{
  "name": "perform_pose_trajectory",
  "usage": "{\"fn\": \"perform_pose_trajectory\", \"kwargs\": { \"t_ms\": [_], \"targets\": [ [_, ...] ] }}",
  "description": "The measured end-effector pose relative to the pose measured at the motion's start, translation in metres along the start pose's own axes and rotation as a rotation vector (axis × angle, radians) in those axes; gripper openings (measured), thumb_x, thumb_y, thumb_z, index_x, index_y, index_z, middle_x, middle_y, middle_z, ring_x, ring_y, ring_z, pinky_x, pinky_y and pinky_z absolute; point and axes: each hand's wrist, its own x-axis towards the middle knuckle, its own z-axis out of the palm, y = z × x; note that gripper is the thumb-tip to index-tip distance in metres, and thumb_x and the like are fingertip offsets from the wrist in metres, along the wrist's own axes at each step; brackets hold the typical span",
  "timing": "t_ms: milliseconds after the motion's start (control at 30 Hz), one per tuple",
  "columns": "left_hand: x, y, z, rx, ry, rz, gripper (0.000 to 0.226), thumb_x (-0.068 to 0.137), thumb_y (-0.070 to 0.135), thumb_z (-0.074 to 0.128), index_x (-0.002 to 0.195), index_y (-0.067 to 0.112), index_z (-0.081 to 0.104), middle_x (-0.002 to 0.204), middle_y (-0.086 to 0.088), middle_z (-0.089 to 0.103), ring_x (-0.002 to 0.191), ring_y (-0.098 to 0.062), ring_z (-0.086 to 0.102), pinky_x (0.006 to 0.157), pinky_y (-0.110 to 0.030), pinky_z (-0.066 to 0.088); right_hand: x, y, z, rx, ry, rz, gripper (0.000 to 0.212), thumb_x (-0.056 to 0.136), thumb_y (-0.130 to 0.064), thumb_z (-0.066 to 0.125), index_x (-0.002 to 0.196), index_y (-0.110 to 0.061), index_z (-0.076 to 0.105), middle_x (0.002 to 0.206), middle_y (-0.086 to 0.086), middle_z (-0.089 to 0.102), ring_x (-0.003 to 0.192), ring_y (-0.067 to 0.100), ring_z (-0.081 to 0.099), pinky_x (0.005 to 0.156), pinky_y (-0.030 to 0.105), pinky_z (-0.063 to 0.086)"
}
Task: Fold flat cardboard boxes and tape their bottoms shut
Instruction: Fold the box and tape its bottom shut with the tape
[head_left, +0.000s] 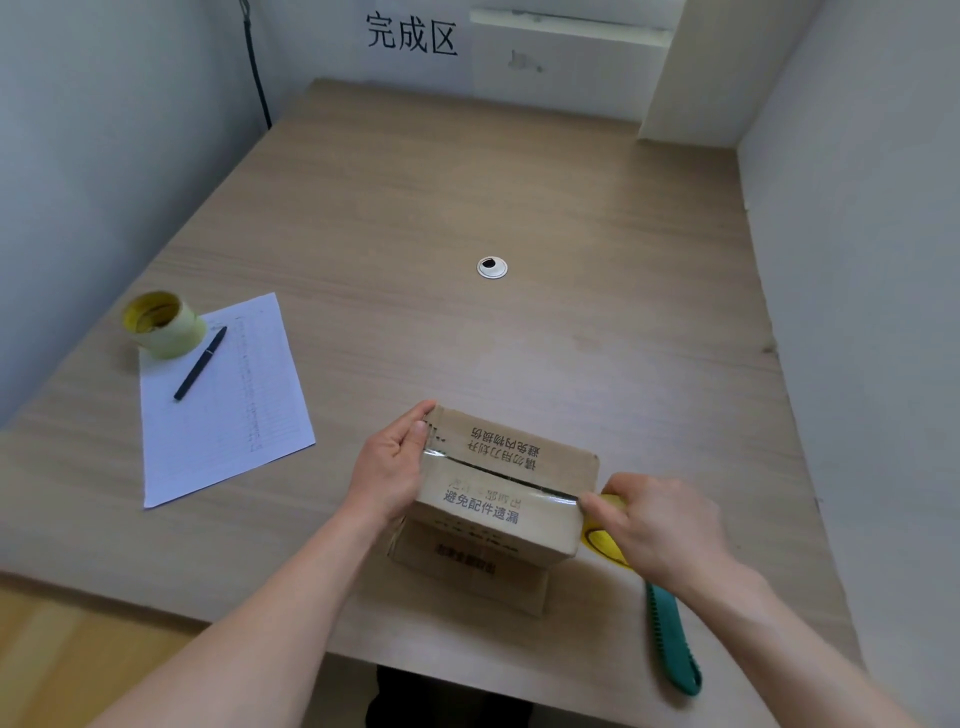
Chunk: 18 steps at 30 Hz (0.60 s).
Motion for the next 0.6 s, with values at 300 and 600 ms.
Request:
{"fn": "perform_pose_trajectory", "kwargs": {
  "t_ms": [300,600],
  "targets": [
    [-0.041,0.033,0.050,1.079,-0.330,0.427,0.104,0.073,0.088,0.001,0.155,0.023,-0.009,0.157,-0.007,-0.032,0.138,-0.031,-0.041,0.113,-0.055,-0.017,0.009,-0.005,0.003,0.396,-0.256,0.140,0.032,0.075,-0.064,0.052,0.085,-0.040,0.070,0.073,-0.011,0.070,0.076,0.018,0.068,0.073,0.038,0.057],
    [-0.035,0.032,0.031,1.236,-0.575,0.844,0.087,0.086,0.055,0.044,0.156,0.022,0.003,0.164,-0.004,-0.011,0.149,-0.032,-0.016,0.116,-0.058,-0.007,-0.001,-0.019,0.008,0.725,-0.247,0.251,0.055,0.075,-0.021,0.079,0.126,-0.030,0.057,0.117,0.006,0.068,0.110,0.022,0.064,0.098,0.042,0.050]
  ]
}}
